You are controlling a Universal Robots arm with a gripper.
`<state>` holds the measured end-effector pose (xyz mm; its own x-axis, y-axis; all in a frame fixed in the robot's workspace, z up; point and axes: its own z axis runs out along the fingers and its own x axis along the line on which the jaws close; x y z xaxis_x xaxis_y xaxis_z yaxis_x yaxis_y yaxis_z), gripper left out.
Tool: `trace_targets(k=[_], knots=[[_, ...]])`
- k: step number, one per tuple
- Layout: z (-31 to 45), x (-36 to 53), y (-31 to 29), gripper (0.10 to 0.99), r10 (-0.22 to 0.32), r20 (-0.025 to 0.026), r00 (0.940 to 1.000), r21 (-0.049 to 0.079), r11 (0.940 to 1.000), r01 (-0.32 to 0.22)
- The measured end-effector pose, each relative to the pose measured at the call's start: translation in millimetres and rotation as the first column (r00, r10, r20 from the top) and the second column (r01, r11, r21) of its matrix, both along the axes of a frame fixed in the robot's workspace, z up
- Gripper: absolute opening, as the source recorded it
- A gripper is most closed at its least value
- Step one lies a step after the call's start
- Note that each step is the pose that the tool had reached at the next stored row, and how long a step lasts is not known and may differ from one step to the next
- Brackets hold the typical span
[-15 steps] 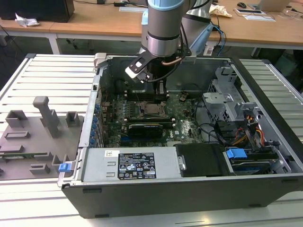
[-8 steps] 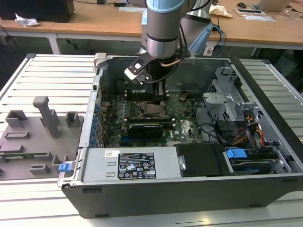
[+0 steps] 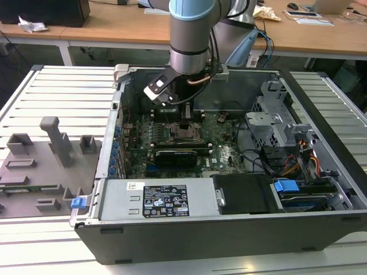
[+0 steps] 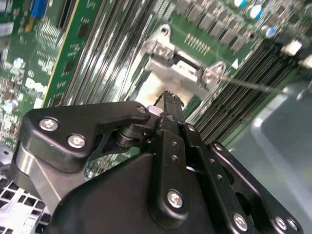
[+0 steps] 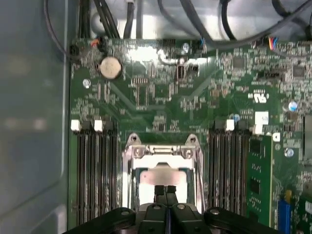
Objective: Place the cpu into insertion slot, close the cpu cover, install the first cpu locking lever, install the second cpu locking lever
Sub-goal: 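Close the cpu cover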
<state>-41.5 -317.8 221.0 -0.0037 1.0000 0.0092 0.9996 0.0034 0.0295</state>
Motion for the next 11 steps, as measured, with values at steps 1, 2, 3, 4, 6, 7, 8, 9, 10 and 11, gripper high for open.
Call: trace_targets(k=[1,2,3,4,6,7,8,9,10,11], knots=[[-0.5,-2.9,0.0,0.106,0.0,0.0,1.0,0.0,1.0,0.0],[-0.8,-4.4,0.0,0.106,0.0,0.0001,1.0,0.0,1.0,0.0],[-1.6,-7.6,0.0,0.106,0.0,0.0001,1.0,0.0,1.0,0.0],[-2.8,-10.3,0.1,0.106,0.0,0.0002,1.0,0.0,1.0,0.0],[-5.4,-13.0,0.1,0.106,0.0,0.0001,1.0,0.0,1.0,0.0],[-8.1,-14.1,0.1,0.106,0.0,0.0002,1.0,0.0,1.0,0.0],[-9.4,-14.5,0.1,0.106,0.0,0.0002,1.0,0.0,1.0,0.0],[-11.6,-15.1,0.1,0.106,0.0,0.0001,1.0,0.0,1.0,0.0],[-14.3,-15.2,0.1,0.106,0.001,0.0001,1.0,0.0,1.0,-0.001],[-16.1,-15.3,0.0,0.106,0.001,-0.0002,1.0,0.0,1.0,-0.001]])
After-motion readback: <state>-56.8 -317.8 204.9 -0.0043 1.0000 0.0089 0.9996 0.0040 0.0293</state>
